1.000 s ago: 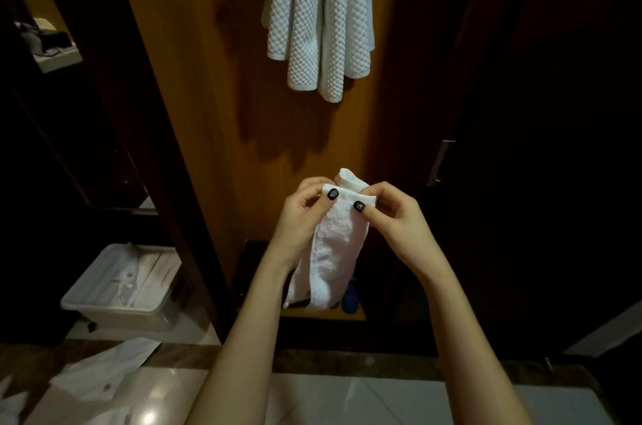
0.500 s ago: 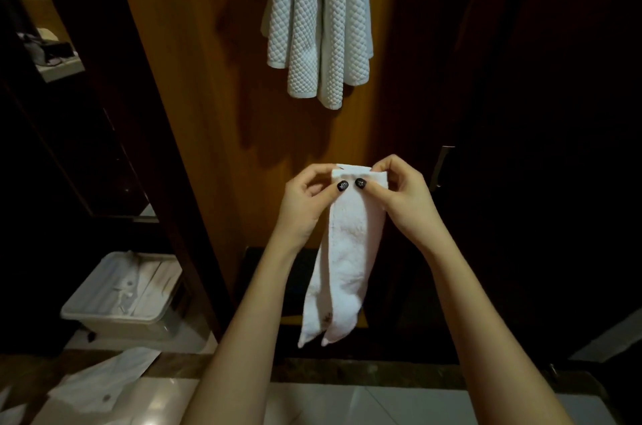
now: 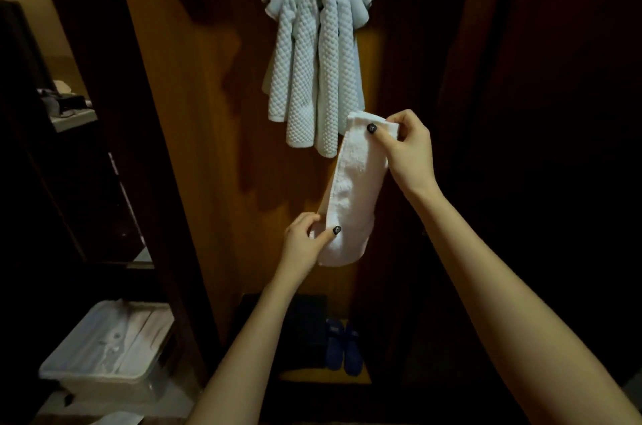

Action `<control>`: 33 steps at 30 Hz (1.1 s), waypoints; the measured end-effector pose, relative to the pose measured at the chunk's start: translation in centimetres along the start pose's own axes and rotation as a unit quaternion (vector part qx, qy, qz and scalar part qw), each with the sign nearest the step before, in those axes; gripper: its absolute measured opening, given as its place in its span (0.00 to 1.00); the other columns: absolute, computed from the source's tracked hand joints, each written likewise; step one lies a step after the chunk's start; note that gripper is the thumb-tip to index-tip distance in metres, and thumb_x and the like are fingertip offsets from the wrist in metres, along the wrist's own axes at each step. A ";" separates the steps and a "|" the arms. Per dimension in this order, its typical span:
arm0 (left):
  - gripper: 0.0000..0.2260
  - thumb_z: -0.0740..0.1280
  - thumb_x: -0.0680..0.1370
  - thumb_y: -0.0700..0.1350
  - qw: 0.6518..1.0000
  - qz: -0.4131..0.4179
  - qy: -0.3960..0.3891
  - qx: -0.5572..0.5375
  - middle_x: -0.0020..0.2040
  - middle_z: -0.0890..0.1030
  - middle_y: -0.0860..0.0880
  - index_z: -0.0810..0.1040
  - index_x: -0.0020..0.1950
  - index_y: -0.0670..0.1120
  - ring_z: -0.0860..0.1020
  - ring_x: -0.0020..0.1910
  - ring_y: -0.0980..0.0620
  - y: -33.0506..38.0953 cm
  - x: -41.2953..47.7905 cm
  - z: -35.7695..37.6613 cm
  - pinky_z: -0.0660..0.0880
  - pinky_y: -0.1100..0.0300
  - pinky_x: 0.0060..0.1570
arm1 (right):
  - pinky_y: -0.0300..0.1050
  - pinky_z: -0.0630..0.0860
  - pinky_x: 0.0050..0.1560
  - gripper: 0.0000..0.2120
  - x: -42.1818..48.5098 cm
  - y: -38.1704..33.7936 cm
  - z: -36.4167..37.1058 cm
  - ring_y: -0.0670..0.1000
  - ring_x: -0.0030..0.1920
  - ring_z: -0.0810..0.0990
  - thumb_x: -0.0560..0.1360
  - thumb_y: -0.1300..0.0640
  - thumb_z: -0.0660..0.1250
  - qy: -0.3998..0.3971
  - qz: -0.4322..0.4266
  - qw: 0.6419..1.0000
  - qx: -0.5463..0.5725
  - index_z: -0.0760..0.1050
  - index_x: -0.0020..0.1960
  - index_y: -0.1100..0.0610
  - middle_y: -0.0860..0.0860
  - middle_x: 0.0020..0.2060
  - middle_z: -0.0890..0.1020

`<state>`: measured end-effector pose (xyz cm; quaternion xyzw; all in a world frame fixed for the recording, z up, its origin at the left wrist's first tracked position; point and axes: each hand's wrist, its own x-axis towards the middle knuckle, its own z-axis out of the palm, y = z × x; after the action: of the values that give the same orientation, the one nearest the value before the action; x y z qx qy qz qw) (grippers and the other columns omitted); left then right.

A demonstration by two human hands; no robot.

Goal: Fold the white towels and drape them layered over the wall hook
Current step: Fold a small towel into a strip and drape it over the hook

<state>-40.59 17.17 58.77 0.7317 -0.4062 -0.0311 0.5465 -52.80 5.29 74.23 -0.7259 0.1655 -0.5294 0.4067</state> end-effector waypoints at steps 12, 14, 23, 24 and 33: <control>0.11 0.70 0.75 0.35 0.998 0.060 0.019 0.006 0.37 0.69 0.54 0.72 0.35 0.39 0.69 0.36 0.63 0.6 1.4 0.4 0.64 0.70 0.36 | 0.41 0.71 0.38 0.12 5.0 -1.1 0.6 0.44 0.38 0.73 0.75 0.58 0.68 0.090 0.019 0.996 0.009 0.68 0.37 0.51 0.46 0.36 0.74; 0.08 0.70 0.75 0.34 0.997 0.062 0.030 -0.022 0.37 0.71 0.51 0.74 0.38 0.36 0.69 0.37 0.61 0.0 1.3 -0.2 0.64 0.68 0.37 | 0.40 0.70 0.38 0.11 5.4 -0.6 0.2 0.44 0.37 0.72 0.75 0.58 0.68 0.106 0.027 0.994 0.000 0.68 0.37 0.51 0.46 0.35 0.74; 0.10 0.63 0.81 0.41 0.994 0.072 0.001 -0.081 0.37 0.70 0.53 0.69 0.41 0.48 0.68 0.36 0.64 -0.2 2.1 -4.6 0.66 0.70 0.39 | 0.35 0.69 0.37 0.06 6.1 2.3 -0.9 0.42 0.38 0.72 0.76 0.57 0.67 0.122 0.063 0.990 -0.040 0.73 0.47 0.59 0.44 0.37 0.74; 0.10 0.63 0.81 0.41 0.994 0.070 -0.005 -0.083 0.37 0.70 0.53 0.69 0.41 0.48 0.68 0.36 0.63 -0.2 2.2 -4.8 0.65 0.70 0.39 | 0.36 0.70 0.38 0.06 6.1 2.5 -0.9 0.43 0.39 0.72 0.76 0.57 0.67 0.119 0.065 0.990 -0.040 0.72 0.46 0.59 0.44 0.37 0.74; 0.05 0.61 0.82 0.45 0.991 0.037 -0.017 -0.129 0.41 0.77 0.50 0.71 0.47 0.46 0.76 0.38 0.57 0.2 1.4 -4.8 0.70 0.65 0.37 | 0.44 0.73 0.45 0.06 6.7 3.1 -0.7 0.46 0.43 0.74 0.76 0.57 0.67 0.119 0.075 0.990 -0.027 0.72 0.46 0.58 0.44 0.38 0.74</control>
<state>-37.44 20.04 61.43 0.6390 -0.4350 -0.0756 0.6299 -50.26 -1.36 76.19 -0.6541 0.2807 -0.5754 0.4028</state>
